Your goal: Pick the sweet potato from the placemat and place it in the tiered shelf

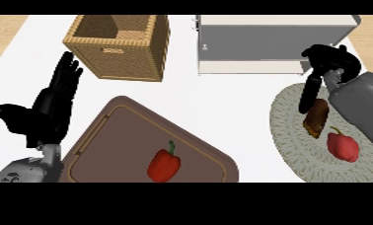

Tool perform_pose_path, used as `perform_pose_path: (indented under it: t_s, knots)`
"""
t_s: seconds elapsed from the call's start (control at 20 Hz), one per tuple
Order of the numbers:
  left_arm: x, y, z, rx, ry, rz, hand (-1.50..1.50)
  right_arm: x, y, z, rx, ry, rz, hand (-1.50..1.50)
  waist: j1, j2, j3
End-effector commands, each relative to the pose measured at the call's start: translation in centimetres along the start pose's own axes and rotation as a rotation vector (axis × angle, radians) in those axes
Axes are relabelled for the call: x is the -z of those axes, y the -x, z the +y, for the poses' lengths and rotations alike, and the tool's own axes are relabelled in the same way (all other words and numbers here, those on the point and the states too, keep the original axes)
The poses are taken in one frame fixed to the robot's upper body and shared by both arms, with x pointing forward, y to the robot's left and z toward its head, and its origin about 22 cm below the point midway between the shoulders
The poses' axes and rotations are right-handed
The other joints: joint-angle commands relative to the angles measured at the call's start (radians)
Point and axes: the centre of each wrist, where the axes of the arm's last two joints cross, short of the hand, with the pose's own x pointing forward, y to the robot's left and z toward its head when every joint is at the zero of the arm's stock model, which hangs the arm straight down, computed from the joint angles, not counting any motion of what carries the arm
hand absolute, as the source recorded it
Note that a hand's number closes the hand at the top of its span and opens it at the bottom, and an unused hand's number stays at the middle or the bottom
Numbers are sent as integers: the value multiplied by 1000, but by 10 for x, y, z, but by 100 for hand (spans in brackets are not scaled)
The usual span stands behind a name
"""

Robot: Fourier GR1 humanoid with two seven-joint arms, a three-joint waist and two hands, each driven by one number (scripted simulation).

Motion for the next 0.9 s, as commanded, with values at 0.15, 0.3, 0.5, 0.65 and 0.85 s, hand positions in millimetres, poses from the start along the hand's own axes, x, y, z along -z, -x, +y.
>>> perform_pose_path:
  t_s: [0.15,0.3,0.5,0.65,0.85]
  knots:
    - [-1,14,6,-13,-14,20,0,2,-31,35,-258,-28,66,-150,12,10,1]
    - [5,17,3,10,-33,14,0,4,-30,31,-337,-50,140,-150,2,10,0]
    - [4,6,8,4,-16,6,0,11,-34,46,-308,-45,154,-150,2,8,1]
    - [-4,12,-13,-14,-33,0,0,12,-36,53,-295,-42,129,-150,-2,7,2]
    - [-4,-14,13,4,-18,14,0,27,2,56,-276,-48,139,-150,-2,6,2]
